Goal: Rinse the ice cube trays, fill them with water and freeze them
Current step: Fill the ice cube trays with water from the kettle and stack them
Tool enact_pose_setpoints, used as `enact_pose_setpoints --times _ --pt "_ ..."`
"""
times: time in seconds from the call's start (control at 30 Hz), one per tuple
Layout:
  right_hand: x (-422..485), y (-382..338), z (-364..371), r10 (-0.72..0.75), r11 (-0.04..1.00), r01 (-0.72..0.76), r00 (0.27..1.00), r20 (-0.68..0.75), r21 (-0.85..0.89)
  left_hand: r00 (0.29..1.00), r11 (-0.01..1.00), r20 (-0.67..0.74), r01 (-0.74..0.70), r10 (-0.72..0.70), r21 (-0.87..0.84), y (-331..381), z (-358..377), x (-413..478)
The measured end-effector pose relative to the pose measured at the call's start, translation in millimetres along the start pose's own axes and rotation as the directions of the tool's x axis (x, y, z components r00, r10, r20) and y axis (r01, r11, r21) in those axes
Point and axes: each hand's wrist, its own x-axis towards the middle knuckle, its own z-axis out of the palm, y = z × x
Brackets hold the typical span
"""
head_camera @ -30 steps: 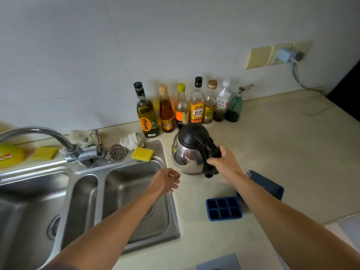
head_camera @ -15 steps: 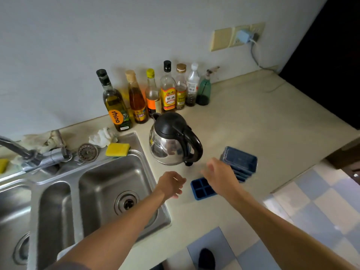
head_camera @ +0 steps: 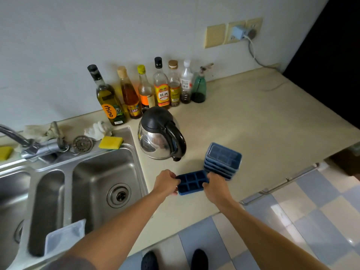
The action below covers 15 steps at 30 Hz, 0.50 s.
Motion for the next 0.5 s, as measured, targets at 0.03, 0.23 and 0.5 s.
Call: enact_pose_setpoints --times 0.03,0.23,0.5 --pt "0 1 -1 0.009 1.0 -0.009 1.0 0.006 0.026 1.0 1.0 -0.012 0.008 -0.008 0.001 -1 1 0" --pt "0 0 -8 0.07 0.983 -0.081 0.995 0.067 0.167 1.0 1.0 -0.022 0.017 -0.017 0.024 -4 4 0" --pt "-7 -5 -15 0.043 0.974 -0.054 0.997 0.056 0.221 0.999 0.998 -0.024 -0.033 0.034 0.054 1 0 -9"
